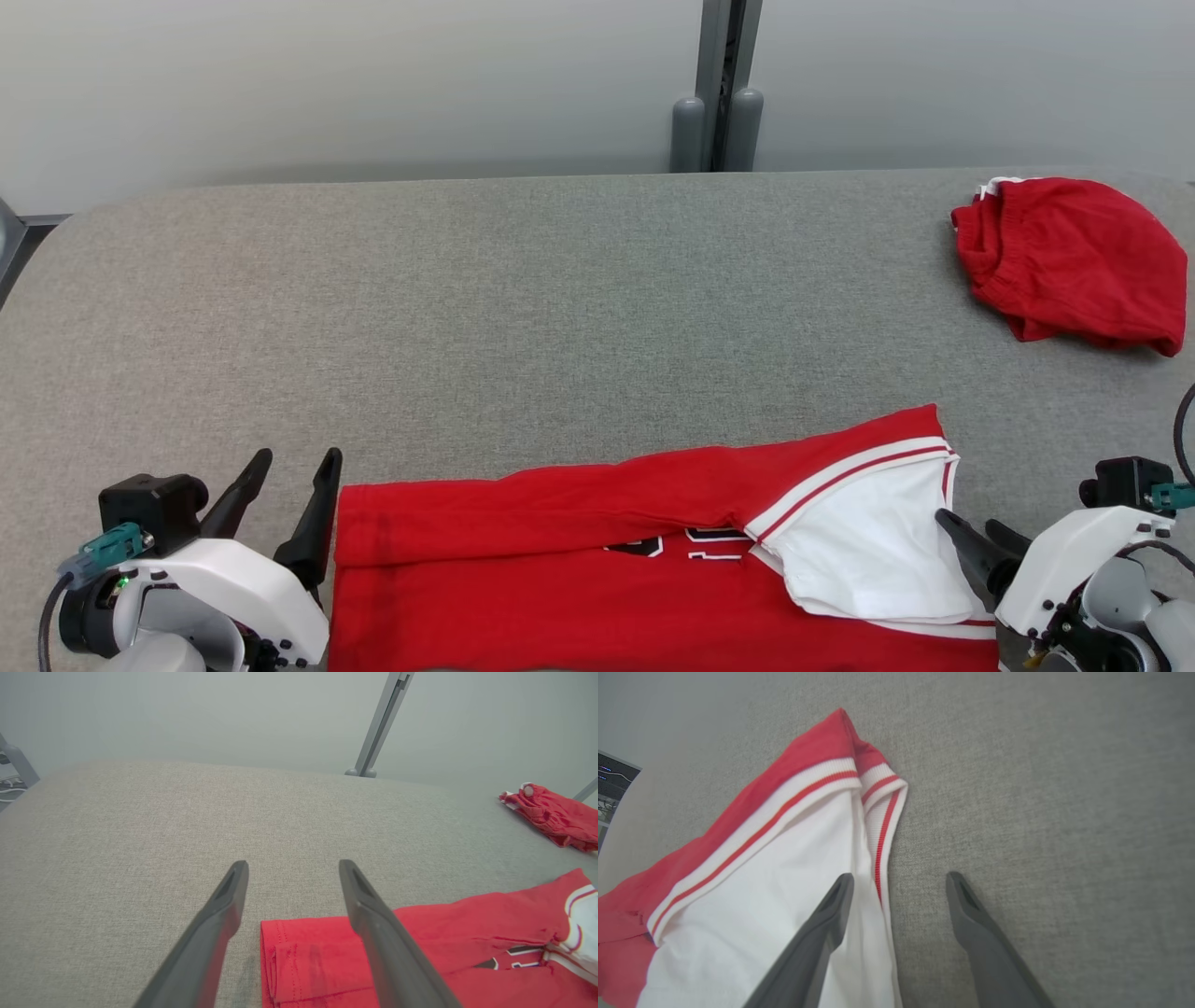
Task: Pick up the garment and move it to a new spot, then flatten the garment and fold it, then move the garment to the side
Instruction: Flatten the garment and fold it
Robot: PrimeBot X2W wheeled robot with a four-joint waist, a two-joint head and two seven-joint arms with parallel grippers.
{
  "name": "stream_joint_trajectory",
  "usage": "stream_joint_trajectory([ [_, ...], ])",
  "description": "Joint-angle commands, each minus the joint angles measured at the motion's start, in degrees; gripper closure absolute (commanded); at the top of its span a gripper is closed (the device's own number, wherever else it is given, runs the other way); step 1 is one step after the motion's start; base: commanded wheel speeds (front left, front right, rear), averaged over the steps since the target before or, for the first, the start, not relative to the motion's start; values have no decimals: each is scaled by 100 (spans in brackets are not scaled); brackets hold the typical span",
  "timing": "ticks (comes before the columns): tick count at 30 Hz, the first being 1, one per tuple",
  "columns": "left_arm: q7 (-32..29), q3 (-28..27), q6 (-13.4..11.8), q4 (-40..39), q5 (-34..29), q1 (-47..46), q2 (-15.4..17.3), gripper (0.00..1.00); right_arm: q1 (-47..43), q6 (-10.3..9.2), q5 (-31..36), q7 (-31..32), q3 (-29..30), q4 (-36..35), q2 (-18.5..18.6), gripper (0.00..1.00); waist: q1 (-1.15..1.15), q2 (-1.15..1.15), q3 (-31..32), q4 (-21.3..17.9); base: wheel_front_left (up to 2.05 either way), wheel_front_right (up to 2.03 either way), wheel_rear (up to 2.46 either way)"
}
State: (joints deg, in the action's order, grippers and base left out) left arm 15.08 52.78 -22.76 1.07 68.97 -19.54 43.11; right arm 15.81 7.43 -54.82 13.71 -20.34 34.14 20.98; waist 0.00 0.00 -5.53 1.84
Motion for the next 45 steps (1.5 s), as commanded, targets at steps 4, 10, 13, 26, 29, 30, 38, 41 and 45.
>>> stream_joint_trajectory([
  [4, 17, -55, 103, 98, -68, 60, -43, 0, 81, 8, 361, 530, 365, 446, -309, 0, 0, 0, 27, 82, 0, 0, 0],
  [10, 17, -65, 199, 225, -105, 114, -137, 0, -31, 9, 829, 1298, 789, 585, -769, 0, 0, 0, 62, 194, 0, 0, 0],
  [13, 18, -73, 231, 261, -111, 137, -151, 0, -147, 14, 1020, 1496, 976, 429, -901, 0, 0, 0, 73, 220, 0, 0, 0],
  [26, 17, -91, 355, 376, -95, 122, -215, 0, -450, 14, 1788, 2246, 1809, -326, -1403, 62, 0, 0, 40, 251, 0, 0, 0],
  [29, 18, -100, 373, 414, -87, 101, -224, 0, -475, 12, 1965, 2303, 2030, -526, -1464, 100, 0, 0, 10, 262, 0, 0, 0],
  [30, 18, -104, 389, 424, -83, 94, -230, 0, -486, 11, 2013, 2331, 2089, -603, -1486, 100, 0, 0, 0, 264, 0, 0, 0],
  [38, 18, -176, 428, 451, -158, 41, -264, 0, -490, 11, 2269, 2313, 2520, -1147, -1583, 100, 0, 0, -38, 205, 0, 0, 0],
  [41, 18, -225, 438, 440, -216, 42, -290, 0, -485, 11, 2354, 2360, 2686, -1311, -1582, 100, 0, 0, -40, 156, 0, 0, 0],
  [45, 18, -308, 453, 424, -341, 74, -340, 0, -443, 7, 2481, 2442, 2960, -1534, -1473, 100, 0, 0, -25, 80, 0, 0, 0],
])
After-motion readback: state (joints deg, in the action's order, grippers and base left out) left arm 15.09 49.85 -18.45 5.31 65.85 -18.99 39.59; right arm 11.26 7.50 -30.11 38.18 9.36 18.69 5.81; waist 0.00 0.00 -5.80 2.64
